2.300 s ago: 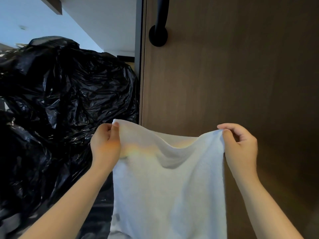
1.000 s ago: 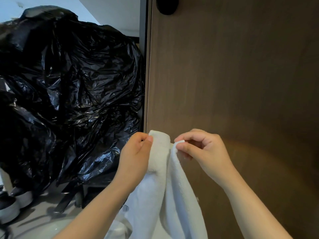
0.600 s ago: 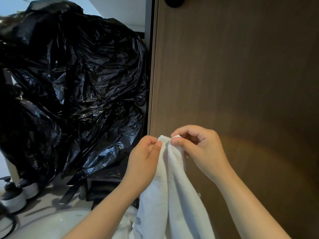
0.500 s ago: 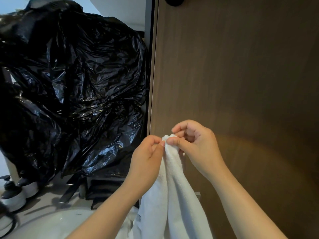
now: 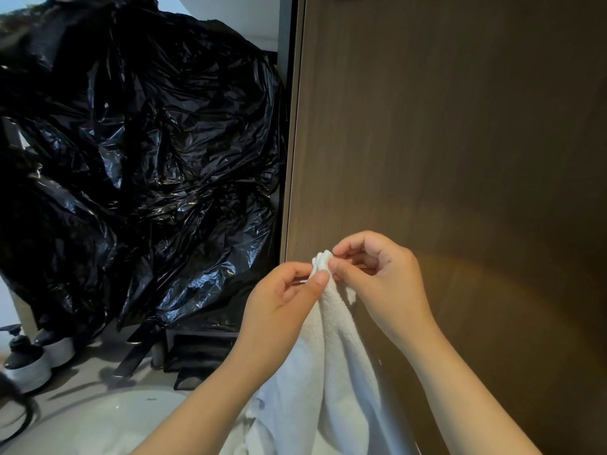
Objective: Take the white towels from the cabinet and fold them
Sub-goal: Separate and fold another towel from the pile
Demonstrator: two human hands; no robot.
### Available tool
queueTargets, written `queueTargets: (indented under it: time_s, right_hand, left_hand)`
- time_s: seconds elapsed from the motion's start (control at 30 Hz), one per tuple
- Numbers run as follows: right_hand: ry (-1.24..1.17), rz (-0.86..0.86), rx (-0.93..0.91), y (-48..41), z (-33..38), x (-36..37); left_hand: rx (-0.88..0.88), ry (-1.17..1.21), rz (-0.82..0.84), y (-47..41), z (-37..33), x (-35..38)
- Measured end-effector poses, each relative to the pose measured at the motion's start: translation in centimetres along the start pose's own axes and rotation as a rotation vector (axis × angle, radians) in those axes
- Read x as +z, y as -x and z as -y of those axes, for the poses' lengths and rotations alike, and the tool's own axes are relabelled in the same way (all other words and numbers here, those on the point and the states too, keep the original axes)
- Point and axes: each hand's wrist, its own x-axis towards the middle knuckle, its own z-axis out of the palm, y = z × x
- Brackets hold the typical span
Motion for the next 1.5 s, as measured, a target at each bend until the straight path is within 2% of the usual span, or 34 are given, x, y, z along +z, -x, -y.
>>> queueTargets:
  time_s: [0.3,0.43,0.57,0.73,0.8,0.87,1.03,1.23,1.3,1.4,1.43,1.5]
  right_hand:
    - [-0.031,0.067,0.015,0.0,-0.4,-0.2]
    - [0.232,0.256,0.111,0.1,-3.1,-2.2]
    - [0.450,0.387,0.150,0.9,-5.5,-4.2]
    - [0.586,0.339,-0.059,0.7,-5.0,-5.1]
    - [0.544,0.250,-0.180,0.2,-4.0,-5.3]
    - [0.429,0.126,-0.224,-0.5,-2.8,-5.3]
    - [0.346,-0.030,-0.234,-1.9,-1.5,-4.4]
    - [0.249,-0.163,-0.187,-1.9,-1.7,-3.9]
    - [0.202,-0.175,-0.133,-2.1,-1.6,-4.0]
    - [0.006,-0.248,0.037,-2.2,-1.6,-3.9]
    - [-0.063,-0.216,0.126,-2.1,-1.8,-3.7]
    - [-0.155,-0.045,0.327,-1.5,-2.9,-3.2]
  left_hand:
    - [0.007,-0.091,-0.077,-0.8,0.3,-0.8]
    - [-0.017,-0.071,-0.149,-1.8,0.4,-2.0]
    - [-0.032,-0.065,-0.148,-2.7,0.6,-3.4]
    - [-0.012,-0.220,-0.186,-3.4,0.8,-4.8]
    - [0.011,-0.301,-0.222,-3.8,0.8,-5.1]
    - [0.064,-0.375,-0.256,-3.9,0.6,-5.0]
    - [0.139,-0.425,-0.342,-4.0,0.6,-4.3]
    - [0.197,-0.452,-0.344,-4.6,0.4,-4.0]
    - [0.221,-0.447,-0.344,-4.7,0.5,-4.1]
    - [0.214,-0.387,-0.363,-4.8,0.5,-3.7]
    - [0.201,-0.361,-0.368,-4.7,0.6,-3.5]
    - [0.163,-0.329,-0.360,-4.5,1.2,-3.0]
